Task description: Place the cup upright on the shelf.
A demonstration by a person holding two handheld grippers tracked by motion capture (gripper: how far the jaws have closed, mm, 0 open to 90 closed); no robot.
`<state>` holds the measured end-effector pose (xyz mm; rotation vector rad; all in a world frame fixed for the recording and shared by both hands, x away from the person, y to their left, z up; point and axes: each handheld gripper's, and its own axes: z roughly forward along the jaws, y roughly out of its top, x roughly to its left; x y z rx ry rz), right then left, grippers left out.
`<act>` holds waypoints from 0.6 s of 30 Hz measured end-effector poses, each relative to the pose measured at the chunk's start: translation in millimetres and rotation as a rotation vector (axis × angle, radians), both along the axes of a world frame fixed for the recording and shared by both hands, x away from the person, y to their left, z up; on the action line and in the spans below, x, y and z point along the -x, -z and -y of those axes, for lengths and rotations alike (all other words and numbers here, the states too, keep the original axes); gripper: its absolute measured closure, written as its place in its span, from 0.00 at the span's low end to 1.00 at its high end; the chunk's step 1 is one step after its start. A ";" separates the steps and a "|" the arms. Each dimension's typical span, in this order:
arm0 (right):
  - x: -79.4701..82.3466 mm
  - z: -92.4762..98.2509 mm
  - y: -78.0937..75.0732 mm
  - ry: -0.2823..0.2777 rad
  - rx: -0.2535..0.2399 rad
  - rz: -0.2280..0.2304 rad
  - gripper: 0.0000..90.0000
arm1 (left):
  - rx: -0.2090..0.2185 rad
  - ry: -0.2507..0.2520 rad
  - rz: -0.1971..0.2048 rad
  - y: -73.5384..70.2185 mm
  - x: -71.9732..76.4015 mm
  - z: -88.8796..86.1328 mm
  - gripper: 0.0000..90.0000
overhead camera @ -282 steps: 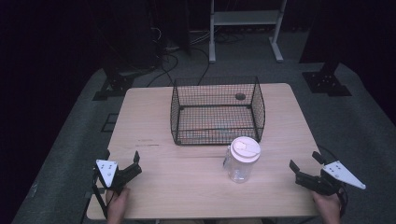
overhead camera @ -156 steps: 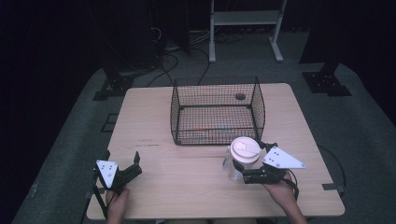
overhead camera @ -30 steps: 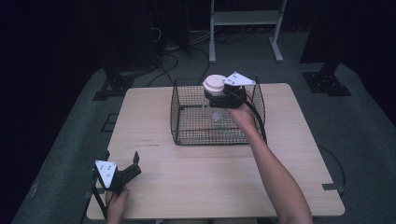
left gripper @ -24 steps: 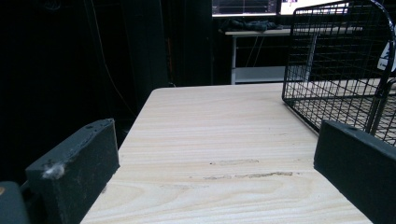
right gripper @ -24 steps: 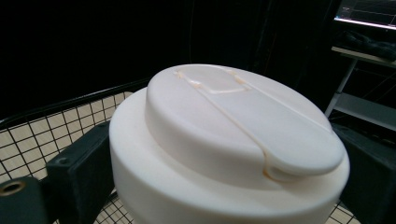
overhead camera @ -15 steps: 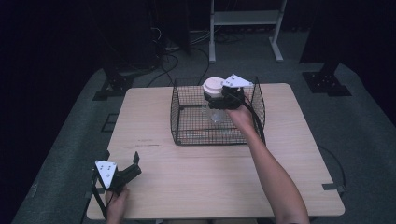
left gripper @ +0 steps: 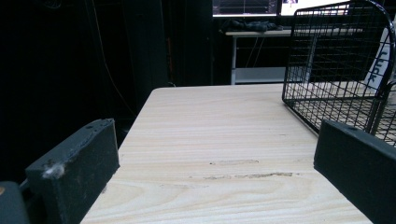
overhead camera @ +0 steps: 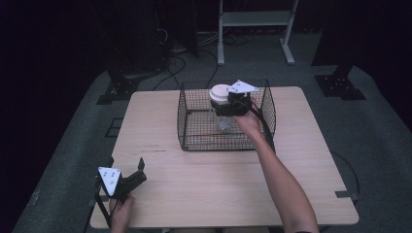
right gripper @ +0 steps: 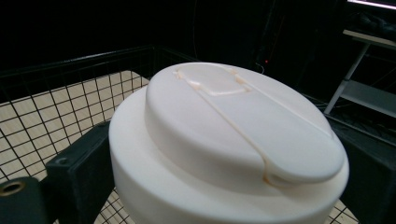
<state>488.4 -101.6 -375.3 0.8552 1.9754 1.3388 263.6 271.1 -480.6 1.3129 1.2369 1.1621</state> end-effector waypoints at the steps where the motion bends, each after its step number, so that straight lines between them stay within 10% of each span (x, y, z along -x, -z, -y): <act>1: 0.0 0.0 0.0 0.000 0.000 0.000 0.05 | 0.000 0.000 0.000 0.0 0.0 0.0 0.00; 18: -3.3 0.3 10.1 -0.010 0.045 -0.020 0.05 | 0.011 -0.006 -0.002 -0.2 -0.4 -0.6 0.00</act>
